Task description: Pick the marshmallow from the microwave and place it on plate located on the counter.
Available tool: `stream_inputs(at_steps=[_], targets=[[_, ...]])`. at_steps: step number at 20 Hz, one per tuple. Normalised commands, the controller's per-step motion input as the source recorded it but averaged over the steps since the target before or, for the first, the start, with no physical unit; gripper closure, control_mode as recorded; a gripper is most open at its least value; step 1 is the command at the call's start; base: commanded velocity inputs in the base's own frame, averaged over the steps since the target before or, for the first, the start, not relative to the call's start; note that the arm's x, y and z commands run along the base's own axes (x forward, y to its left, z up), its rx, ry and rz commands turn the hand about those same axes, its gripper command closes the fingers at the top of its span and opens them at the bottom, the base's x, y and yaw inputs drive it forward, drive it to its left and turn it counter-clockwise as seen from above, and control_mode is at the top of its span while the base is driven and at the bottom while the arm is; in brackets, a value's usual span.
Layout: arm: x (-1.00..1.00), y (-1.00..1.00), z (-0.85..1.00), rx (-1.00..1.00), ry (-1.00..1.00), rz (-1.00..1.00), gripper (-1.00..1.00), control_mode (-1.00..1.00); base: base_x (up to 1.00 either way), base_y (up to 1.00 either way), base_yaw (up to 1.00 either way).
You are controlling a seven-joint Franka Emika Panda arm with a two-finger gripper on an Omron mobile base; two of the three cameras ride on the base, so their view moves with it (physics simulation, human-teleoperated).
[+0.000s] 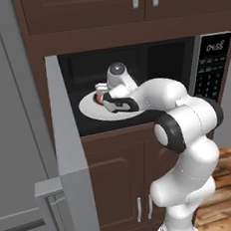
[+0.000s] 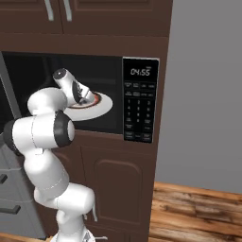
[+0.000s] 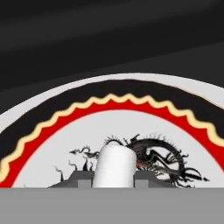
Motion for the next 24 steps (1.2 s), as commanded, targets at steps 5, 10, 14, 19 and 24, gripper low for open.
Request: stream_inputs(at_steps=[5,10,14,19,24], targets=[[-0.8,-0.11,0.27,0.0,-0.05,0.13,1.0,-1.0,0.0,0.0,0.0],[-0.97,-0.24,0.39,0.0,-0.01,0.2,1.0,-1.0,0.0,0.0,0.0],[-0.92,-0.51,0.4,0.0,-0.01,0.32,1.0,-1.0,0.0,0.0,0.0],[-1.0,-0.46,0.43,-0.06,0.0,0.1,1.0,-1.0,0.0,0.0,0.0],[-1.0,-0.03,0.37,-0.16,0.0,0.0,1.0,-1.0,0.0,0.0,0.0]])
